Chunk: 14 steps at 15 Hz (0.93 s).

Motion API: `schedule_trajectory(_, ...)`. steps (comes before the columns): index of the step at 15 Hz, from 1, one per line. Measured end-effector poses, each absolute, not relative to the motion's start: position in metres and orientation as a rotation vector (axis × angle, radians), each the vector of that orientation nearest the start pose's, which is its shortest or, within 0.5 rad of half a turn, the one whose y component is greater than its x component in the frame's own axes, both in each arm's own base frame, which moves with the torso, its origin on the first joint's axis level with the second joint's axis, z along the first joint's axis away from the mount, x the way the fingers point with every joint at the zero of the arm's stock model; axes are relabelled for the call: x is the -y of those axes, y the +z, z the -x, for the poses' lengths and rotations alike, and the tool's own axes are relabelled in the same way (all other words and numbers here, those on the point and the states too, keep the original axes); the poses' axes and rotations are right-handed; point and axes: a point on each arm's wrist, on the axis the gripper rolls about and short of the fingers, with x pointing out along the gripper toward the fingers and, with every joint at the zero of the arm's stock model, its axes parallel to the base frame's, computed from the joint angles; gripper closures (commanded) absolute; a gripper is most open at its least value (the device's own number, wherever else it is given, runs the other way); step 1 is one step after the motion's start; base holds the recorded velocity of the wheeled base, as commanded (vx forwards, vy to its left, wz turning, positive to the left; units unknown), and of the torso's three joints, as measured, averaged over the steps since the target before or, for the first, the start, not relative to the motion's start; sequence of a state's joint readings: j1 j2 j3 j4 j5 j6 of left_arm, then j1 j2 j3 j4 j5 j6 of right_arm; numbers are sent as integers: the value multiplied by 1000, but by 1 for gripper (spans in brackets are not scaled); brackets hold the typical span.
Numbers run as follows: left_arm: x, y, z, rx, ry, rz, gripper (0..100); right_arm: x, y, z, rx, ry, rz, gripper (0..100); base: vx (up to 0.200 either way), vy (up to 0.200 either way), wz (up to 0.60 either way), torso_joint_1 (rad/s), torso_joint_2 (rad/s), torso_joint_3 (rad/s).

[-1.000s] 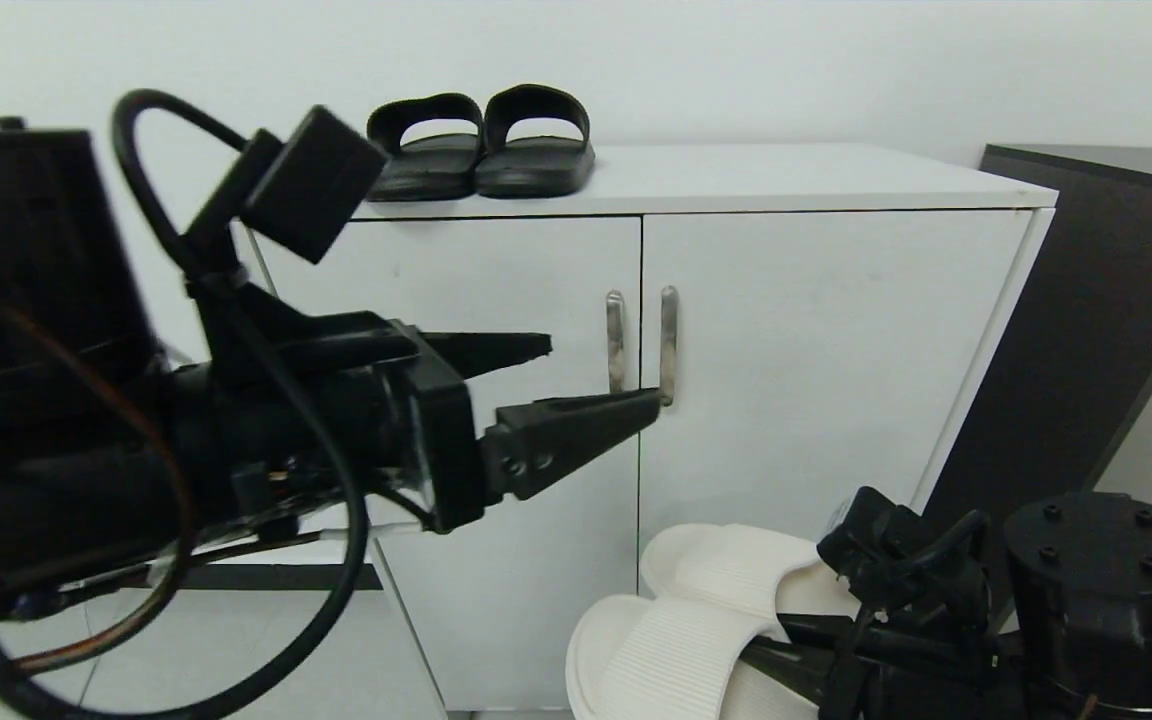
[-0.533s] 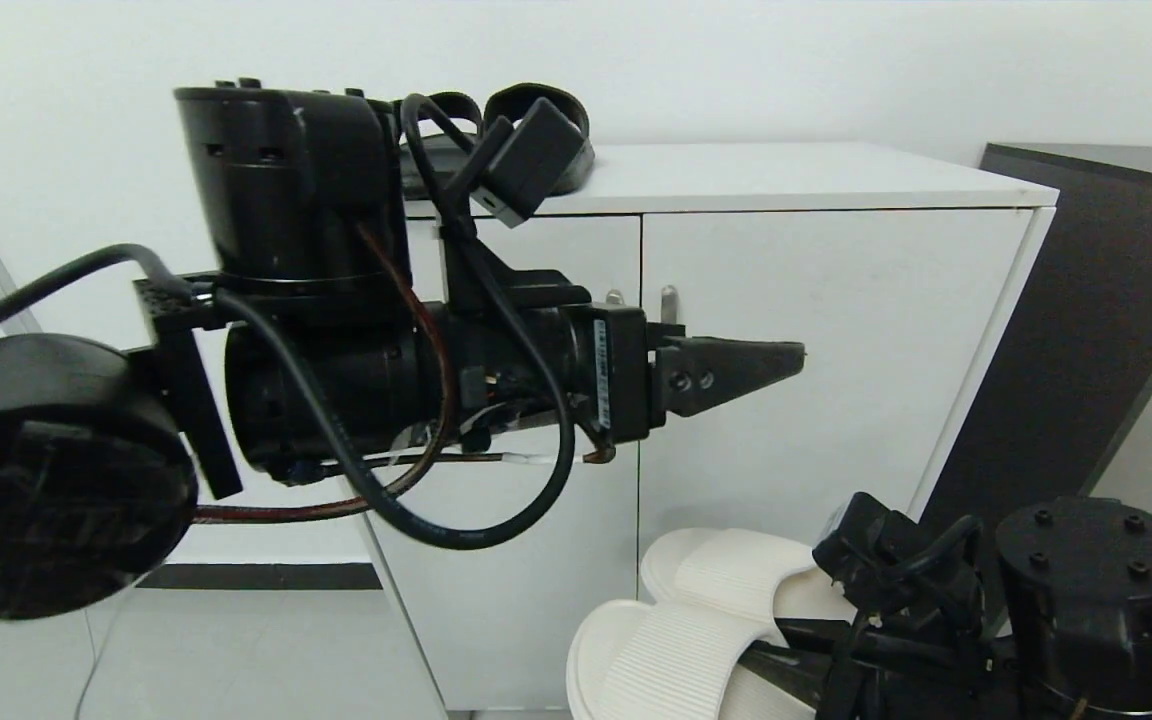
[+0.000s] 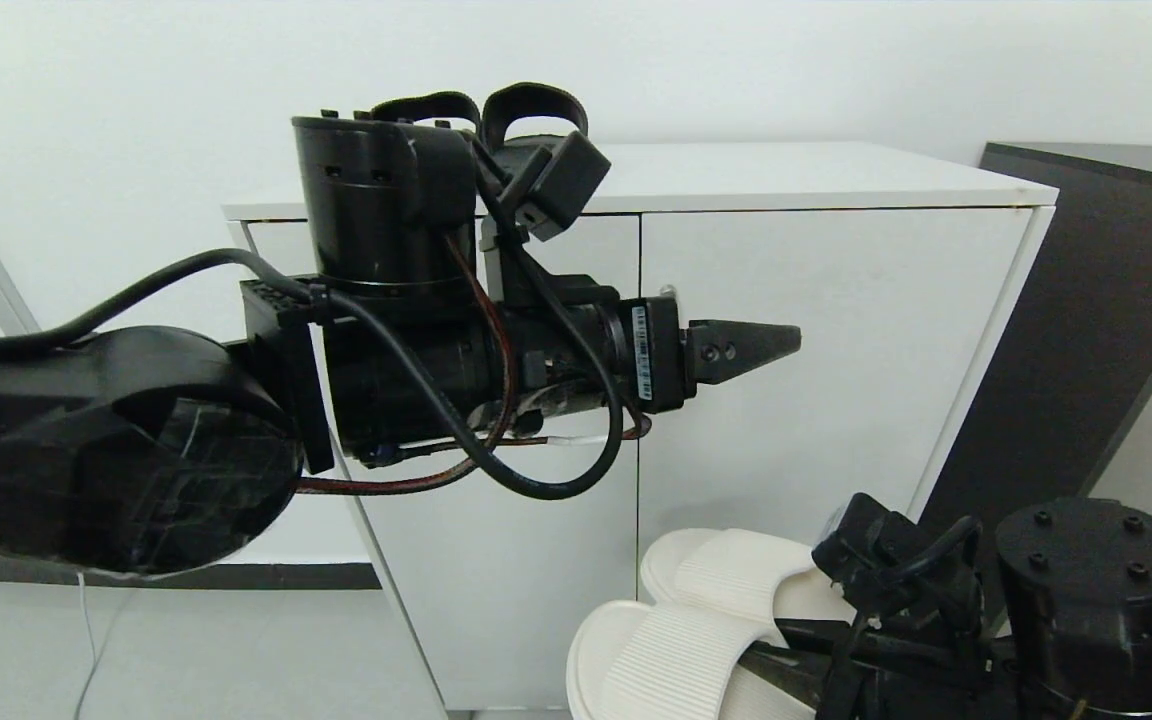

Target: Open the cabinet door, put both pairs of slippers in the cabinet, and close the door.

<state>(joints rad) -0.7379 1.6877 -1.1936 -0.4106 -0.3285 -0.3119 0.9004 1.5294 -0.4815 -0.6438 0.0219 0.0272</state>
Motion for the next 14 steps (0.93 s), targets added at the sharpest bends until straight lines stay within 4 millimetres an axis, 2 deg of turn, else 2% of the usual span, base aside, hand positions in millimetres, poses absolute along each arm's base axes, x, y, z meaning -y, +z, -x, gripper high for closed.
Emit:
schedule_trajectory(7,213,263,-257,-263,-954,253,0,-184,146,-145,-388,901,153,100,0,0,0,0,0,0)
schedule_trajectory(14,221,262,-271,-251,-917,254,0,-183,146,-145,-387,901,155,100,0,0,0,0,0,0)
